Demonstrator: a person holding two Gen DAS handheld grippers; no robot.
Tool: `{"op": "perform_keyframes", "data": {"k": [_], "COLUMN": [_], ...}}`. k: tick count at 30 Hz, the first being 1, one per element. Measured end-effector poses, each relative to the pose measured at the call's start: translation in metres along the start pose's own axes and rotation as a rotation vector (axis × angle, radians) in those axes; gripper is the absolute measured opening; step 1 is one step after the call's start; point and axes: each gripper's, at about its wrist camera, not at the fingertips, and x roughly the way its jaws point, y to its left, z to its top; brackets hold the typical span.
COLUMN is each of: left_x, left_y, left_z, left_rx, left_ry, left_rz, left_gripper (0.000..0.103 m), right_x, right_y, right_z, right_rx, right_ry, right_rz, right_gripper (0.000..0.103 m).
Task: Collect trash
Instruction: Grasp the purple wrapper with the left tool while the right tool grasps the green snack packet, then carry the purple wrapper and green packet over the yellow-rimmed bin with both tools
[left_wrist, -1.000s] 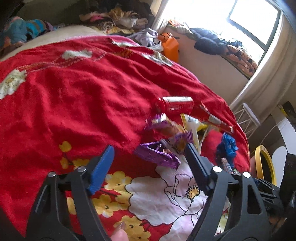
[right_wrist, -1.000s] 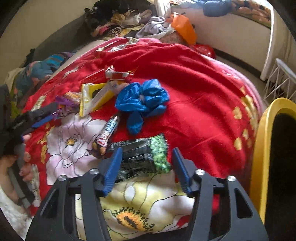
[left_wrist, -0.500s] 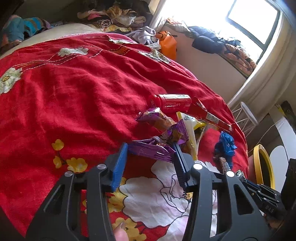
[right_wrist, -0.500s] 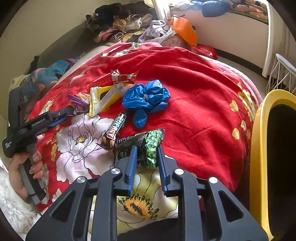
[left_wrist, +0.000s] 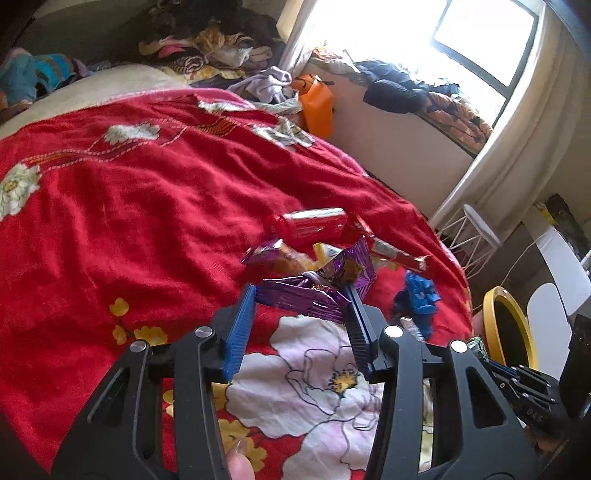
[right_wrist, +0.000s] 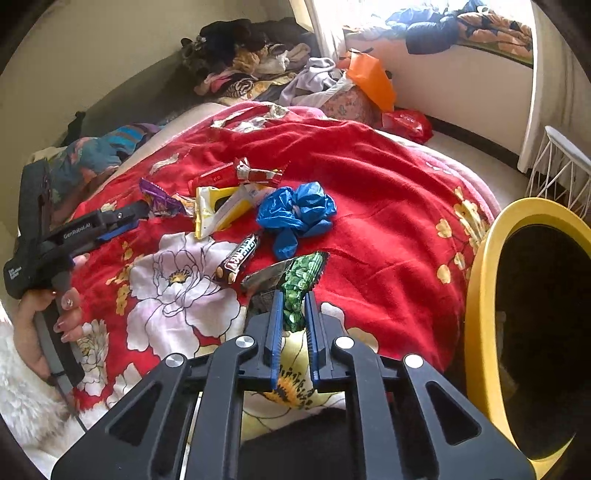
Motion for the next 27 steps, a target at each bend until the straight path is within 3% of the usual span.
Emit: {"op": "perform_keyframes", "data": {"k": [27], "left_x": [-0.048], "left_y": [-0.070], "left_z": [0.014], "left_rx": [0.121], "left_ry": [-0.108], "left_rz": [-0.125], "left_gripper": [0.039], "right_x": [-0.070], "right_y": [-0.014], "right_z": [0.015], "right_rx": [0.025], "right_ry": [-0.195], "right_rz": [-0.076], "right_gripper": [0.011]}}
